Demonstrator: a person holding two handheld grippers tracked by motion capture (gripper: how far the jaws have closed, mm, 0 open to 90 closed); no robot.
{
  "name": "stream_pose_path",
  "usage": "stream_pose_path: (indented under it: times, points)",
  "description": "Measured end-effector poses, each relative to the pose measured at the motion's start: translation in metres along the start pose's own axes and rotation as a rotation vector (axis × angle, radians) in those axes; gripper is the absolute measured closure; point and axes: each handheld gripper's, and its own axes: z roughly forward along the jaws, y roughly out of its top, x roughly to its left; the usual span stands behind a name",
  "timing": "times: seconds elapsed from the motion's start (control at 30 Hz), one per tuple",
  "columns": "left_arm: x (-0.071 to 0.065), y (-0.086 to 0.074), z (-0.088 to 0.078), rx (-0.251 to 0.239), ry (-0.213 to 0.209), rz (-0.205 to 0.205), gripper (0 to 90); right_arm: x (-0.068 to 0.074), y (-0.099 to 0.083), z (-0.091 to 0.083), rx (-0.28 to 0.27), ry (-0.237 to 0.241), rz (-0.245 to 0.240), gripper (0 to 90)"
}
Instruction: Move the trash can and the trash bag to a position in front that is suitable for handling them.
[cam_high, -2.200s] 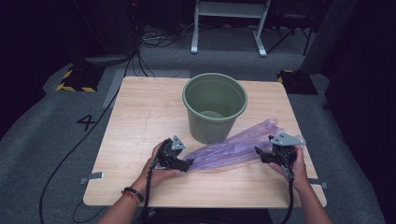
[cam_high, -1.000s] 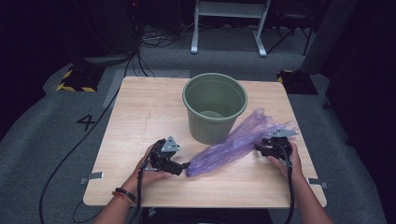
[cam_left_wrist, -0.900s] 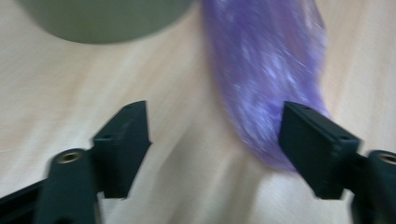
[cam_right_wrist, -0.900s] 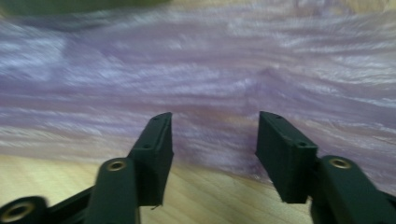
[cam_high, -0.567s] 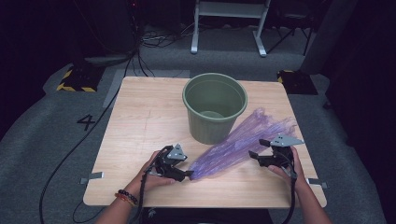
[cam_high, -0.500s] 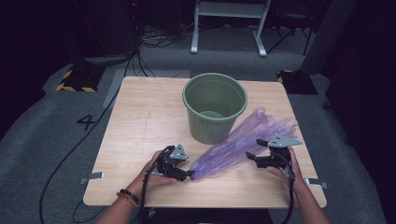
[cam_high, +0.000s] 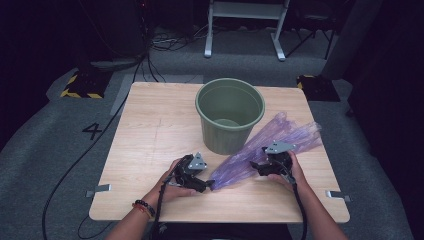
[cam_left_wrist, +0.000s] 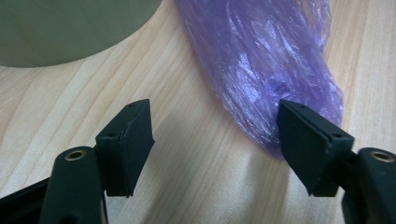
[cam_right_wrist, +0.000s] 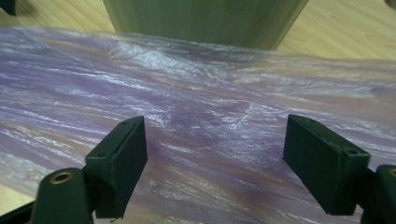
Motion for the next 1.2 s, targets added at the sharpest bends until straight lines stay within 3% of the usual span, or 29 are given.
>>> stream_pose_path:
  times: [0.17,0.3,0.37,0.53,0.83,0.93,1.0,1.2]
  points:
    - [0.001,0.000,0.001,0.001,0.006,-0.002,25.9,0.001,0.002,0.011,0.031,0.012,0.002,25.2]
    - [0.001,0.000,0.001,0.004,0.012,-0.010,24.3,-0.003,0.003,0.014,0.035,0.038,0.038,23.5]
    - [0.001,0.000,0.001,0.003,0.015,-0.010,23.4,-0.008,0.003,0.016,0.041,0.066,0.078,23.1]
    - [0.003,-0.002,-0.001,0.012,0.025,-0.030,17.8,-0.008,0.003,0.016,0.045,0.070,0.068,23.6]
    - [0.014,-0.017,-0.020,0.013,0.055,-0.090,17.7,-0.010,0.001,0.013,0.013,0.068,0.074,50.5]
    - [0.016,-0.023,-0.033,-0.007,0.089,-0.092,17.0,-0.012,0.001,0.013,0.004,0.058,0.079,64.2]
    - [0.016,-0.026,-0.041,-0.020,0.101,-0.097,17.3,-0.014,0.000,0.013,0.000,0.053,0.090,69.2]
    - [0.024,-0.037,-0.047,0.014,0.133,-0.125,16.3,-0.017,0.000,0.013,-0.003,0.038,0.095,77.6]
